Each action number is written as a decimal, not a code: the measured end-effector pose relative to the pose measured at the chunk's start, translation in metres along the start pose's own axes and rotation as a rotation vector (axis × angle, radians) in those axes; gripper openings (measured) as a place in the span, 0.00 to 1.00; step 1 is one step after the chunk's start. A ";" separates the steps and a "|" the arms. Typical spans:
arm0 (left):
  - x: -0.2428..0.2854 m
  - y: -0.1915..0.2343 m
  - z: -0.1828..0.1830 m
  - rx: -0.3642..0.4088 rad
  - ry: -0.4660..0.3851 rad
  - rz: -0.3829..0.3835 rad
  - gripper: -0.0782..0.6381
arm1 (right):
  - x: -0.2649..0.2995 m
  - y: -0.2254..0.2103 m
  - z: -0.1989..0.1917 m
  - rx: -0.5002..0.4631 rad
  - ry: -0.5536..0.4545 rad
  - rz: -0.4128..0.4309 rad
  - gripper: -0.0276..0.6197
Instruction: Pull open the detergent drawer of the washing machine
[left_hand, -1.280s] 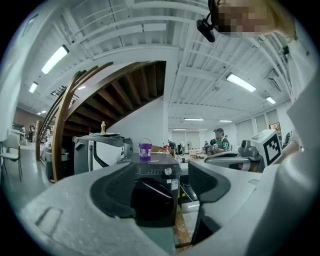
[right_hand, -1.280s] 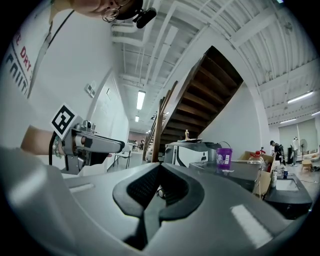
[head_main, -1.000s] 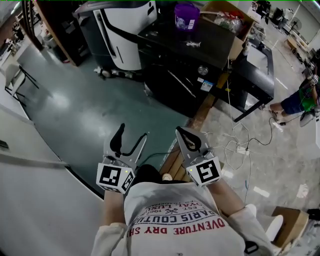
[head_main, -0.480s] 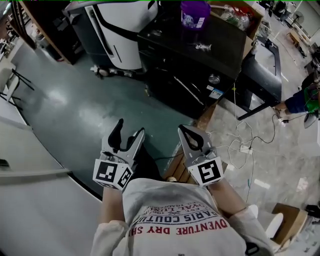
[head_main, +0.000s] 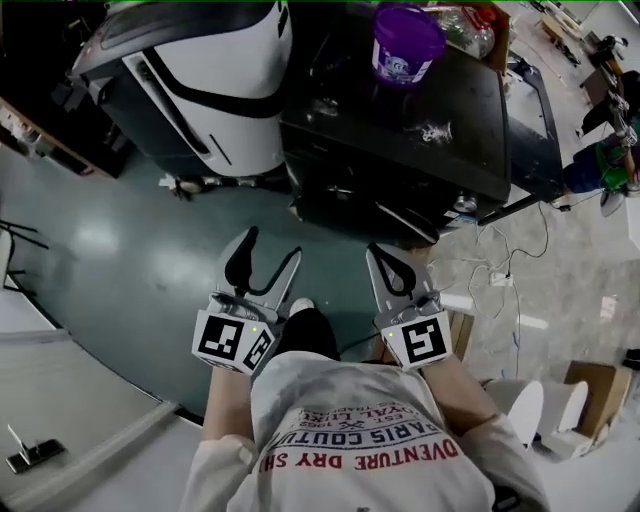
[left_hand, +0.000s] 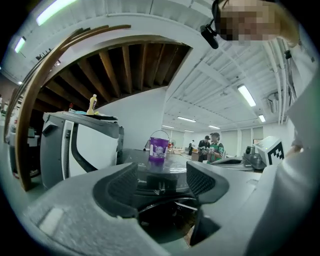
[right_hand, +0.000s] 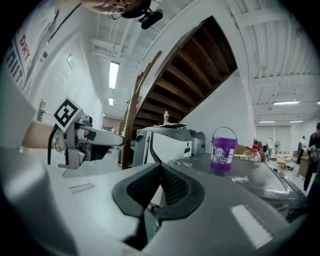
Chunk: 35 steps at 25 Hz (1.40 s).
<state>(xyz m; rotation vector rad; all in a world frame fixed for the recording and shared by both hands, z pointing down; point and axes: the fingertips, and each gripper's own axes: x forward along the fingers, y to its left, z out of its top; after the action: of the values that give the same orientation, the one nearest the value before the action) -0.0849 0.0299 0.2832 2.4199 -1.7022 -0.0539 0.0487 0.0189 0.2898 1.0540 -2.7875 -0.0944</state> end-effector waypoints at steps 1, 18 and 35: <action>0.009 0.017 0.007 -0.003 0.005 -0.030 0.54 | 0.018 -0.002 0.006 0.004 0.001 -0.031 0.04; 0.122 0.091 -0.011 -0.175 0.174 -0.336 0.54 | 0.135 -0.046 0.031 0.089 0.045 -0.228 0.04; 0.219 0.096 -0.158 -0.780 0.183 -0.332 0.48 | 0.171 -0.079 -0.092 0.109 0.064 -0.185 0.04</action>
<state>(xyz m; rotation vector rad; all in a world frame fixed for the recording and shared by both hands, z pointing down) -0.0775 -0.1865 0.4715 1.9846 -0.9291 -0.4361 -0.0101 -0.1535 0.3927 1.3151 -2.6594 0.0696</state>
